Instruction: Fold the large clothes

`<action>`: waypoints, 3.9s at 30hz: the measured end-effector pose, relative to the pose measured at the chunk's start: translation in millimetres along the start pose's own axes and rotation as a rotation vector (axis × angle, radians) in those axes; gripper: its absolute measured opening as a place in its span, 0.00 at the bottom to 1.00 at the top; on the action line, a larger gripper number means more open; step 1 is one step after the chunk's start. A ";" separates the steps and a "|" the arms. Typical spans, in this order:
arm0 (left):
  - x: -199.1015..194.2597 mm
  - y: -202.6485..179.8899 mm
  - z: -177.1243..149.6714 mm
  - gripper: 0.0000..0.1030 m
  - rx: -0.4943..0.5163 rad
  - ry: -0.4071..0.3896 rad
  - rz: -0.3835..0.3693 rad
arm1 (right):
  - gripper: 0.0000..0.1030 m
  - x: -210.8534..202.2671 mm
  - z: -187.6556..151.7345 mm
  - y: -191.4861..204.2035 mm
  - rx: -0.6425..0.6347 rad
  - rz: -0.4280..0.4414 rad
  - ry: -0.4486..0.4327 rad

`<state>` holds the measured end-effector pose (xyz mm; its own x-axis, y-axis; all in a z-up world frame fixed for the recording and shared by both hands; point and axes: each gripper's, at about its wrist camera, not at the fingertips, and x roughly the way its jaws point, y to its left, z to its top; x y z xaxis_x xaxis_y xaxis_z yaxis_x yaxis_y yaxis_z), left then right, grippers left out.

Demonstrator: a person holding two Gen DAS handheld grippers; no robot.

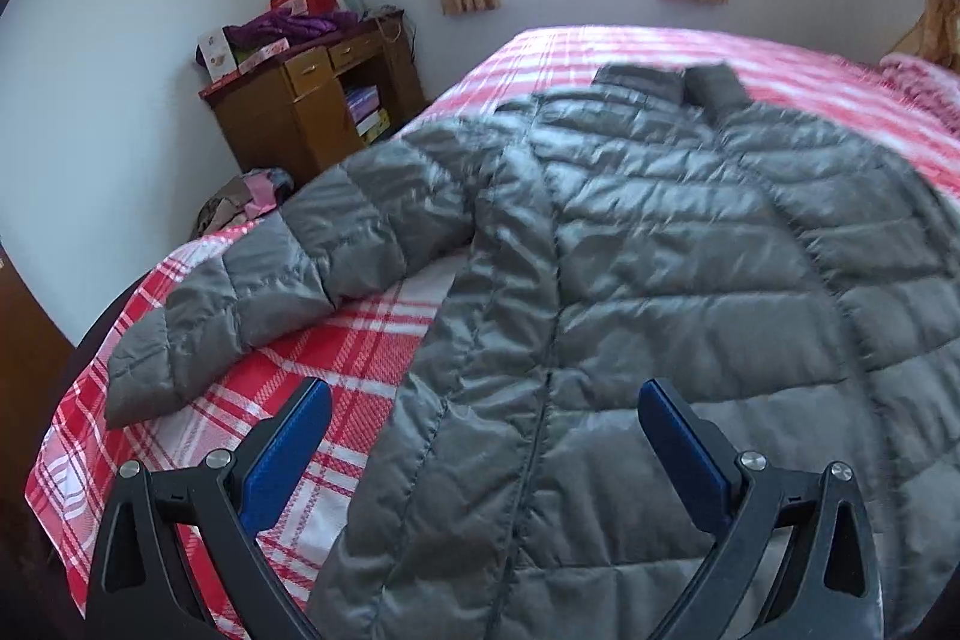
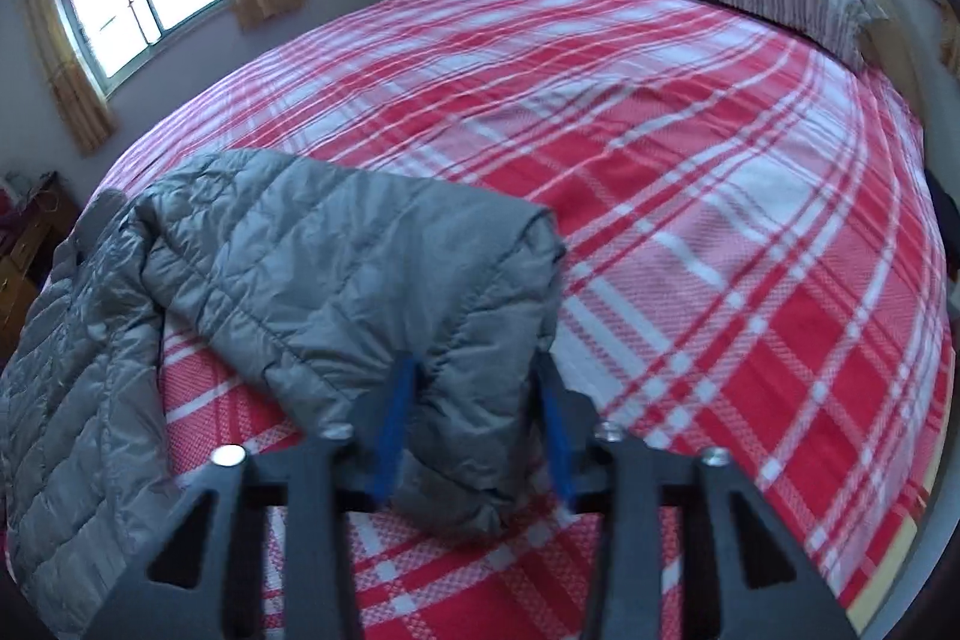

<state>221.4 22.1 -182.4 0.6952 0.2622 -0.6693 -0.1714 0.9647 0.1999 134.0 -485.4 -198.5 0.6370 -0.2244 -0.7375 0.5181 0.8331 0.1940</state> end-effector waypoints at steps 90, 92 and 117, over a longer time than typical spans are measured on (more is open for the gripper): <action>57.0 -88.8 107.2 0.34 0.137 0.015 -0.210 | 0.70 -73.7 -39.6 95.1 -0.442 0.287 -0.102; 54.0 -81.0 108.1 0.49 0.160 -0.003 -0.164 | 0.70 -69.0 -30.5 101.1 -0.464 0.284 -0.109; 137.7 -150.2 122.2 0.98 0.099 0.075 -0.112 | 0.29 154.8 62.0 277.9 -0.435 0.341 0.055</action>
<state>428.2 -89.6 -217.1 0.6512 0.1580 -0.7422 -0.0236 0.9818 0.1883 411.9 -320.0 -218.6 0.6904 0.1117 -0.7147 -0.0035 0.9885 0.1511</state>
